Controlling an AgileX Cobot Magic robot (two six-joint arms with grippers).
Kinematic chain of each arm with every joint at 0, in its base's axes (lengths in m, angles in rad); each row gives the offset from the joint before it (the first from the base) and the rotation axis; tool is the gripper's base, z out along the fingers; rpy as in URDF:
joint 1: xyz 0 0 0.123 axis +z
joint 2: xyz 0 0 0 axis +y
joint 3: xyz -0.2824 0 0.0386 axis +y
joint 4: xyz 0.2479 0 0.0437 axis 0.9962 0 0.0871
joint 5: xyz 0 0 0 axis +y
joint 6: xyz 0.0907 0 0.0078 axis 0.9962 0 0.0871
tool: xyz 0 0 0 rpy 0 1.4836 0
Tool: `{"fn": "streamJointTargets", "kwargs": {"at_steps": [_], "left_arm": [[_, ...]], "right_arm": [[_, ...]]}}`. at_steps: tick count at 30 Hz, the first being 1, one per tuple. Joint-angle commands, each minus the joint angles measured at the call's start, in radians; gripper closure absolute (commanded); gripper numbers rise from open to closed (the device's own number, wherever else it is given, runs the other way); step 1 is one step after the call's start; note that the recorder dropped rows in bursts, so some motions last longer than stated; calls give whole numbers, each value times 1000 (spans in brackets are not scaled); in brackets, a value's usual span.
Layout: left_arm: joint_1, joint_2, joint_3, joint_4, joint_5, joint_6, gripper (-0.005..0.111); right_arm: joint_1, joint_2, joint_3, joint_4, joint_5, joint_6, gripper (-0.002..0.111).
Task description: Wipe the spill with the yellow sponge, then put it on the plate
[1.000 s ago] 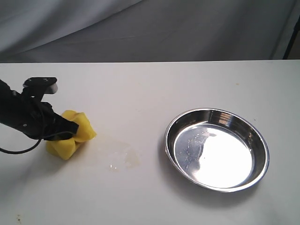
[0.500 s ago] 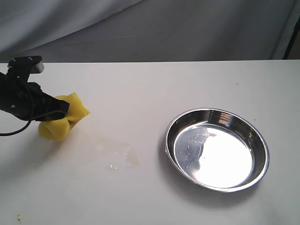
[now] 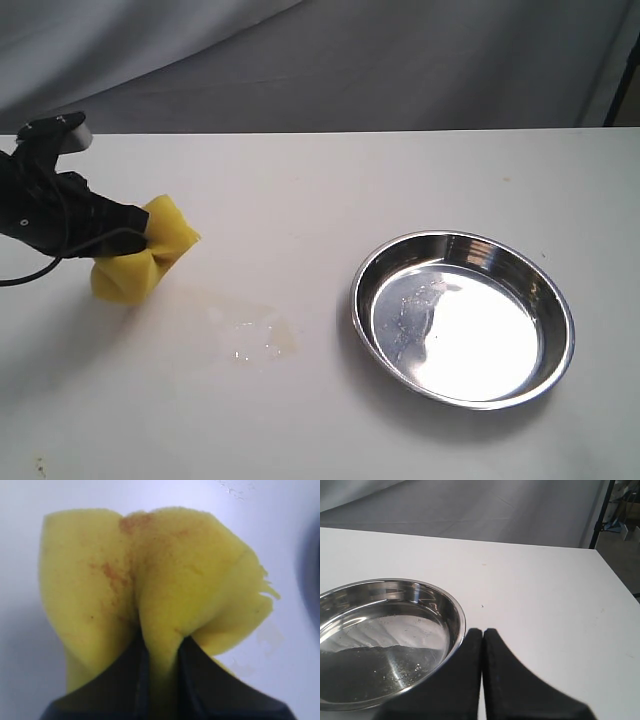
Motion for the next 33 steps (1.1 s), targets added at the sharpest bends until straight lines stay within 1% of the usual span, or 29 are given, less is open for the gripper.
{"fn": "streamJointTargets", "kwargs": {"at_steps": [1, 3, 5, 8, 11, 14, 23, 28, 31, 33], "left_arm": [[87, 37, -7, -25, 90, 6, 107], [135, 53, -7, -96, 156, 60, 107], [181, 66, -7, -208, 258, 179, 107], [230, 88, -7, -308, 370, 286, 107], [260, 118, -7, -295, 377, 280, 107], [283, 158, -7, -314, 379, 264, 107], [283, 254, -7, -323, 364, 262, 107], [277, 264, -7, -322, 438, 261, 107], [223, 264, -7, -313, 460, 261, 107], [158, 264, -7, -312, 464, 261, 107]], "right_arm": [[1, -4, 4, 4, -1, -2, 108], [1, -4, 4, 4, -1, -2, 108], [1, -4, 4, 4, -1, -2, 108], [1, -4, 4, 4, -1, -2, 108], [1, -4, 4, 4, -1, -2, 108], [1, -4, 4, 4, -1, -2, 108], [1, -4, 4, 4, -1, -2, 108], [1, -4, 4, 4, -1, -2, 108], [1, -4, 4, 4, -1, -2, 108], [1, -4, 4, 4, -1, -2, 108]]}}
